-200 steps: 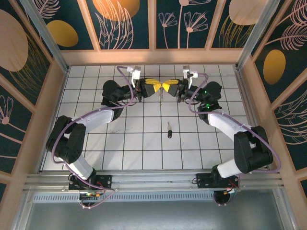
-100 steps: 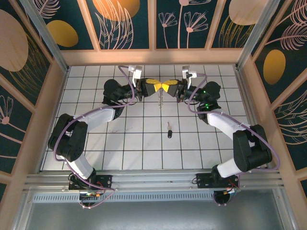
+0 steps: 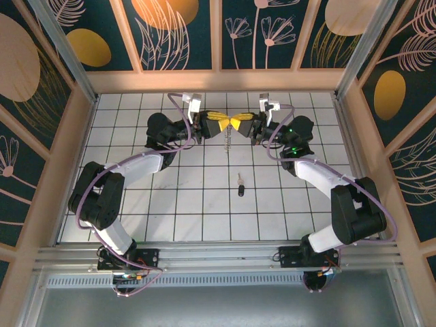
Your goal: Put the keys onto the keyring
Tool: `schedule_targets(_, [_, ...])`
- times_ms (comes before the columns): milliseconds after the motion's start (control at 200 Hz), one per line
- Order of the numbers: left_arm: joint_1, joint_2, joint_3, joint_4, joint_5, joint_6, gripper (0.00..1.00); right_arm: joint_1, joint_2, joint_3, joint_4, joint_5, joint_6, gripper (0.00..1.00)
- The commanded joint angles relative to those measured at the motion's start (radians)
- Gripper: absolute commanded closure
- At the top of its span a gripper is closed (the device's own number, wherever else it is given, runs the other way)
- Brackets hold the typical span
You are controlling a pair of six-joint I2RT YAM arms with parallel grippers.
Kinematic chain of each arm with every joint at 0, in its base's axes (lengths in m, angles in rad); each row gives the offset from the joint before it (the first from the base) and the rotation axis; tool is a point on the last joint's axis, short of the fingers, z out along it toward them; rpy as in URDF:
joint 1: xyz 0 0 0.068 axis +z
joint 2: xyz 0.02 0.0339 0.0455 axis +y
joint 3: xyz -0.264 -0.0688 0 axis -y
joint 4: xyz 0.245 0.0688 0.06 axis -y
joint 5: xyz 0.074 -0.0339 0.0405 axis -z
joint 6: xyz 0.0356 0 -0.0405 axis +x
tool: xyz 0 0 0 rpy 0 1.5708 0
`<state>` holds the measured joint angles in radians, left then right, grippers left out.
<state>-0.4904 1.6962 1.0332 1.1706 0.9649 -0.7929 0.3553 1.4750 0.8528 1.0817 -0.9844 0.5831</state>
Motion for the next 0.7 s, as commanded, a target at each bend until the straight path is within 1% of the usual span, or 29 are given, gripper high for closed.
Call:
schedule_targets(0, [0.003,-0.001,0.000,0.046,0.023,0.005,0.86,-0.005,-0.007,0.006,0.056,0.008,-0.006,1.00])
schedule_targets(130, [0.003,0.002,-0.001,0.044,0.026,0.005,0.88,-0.006,-0.005,0.006,0.056,0.008,-0.006,1.00])
schedule_targets(360, [0.001,0.011,0.012,0.041,0.056,0.006,1.00,-0.006,0.000,0.006,0.067,0.004,0.002,1.00])
schedule_targets(516, [0.000,0.011,0.014,0.034,0.078,0.016,1.00,-0.003,0.004,0.007,0.073,0.003,0.007,1.00])
schedule_targets(696, [-0.004,0.011,0.024,-0.018,0.100,0.048,1.00,-0.004,0.002,0.005,0.073,0.007,0.007,1.00])
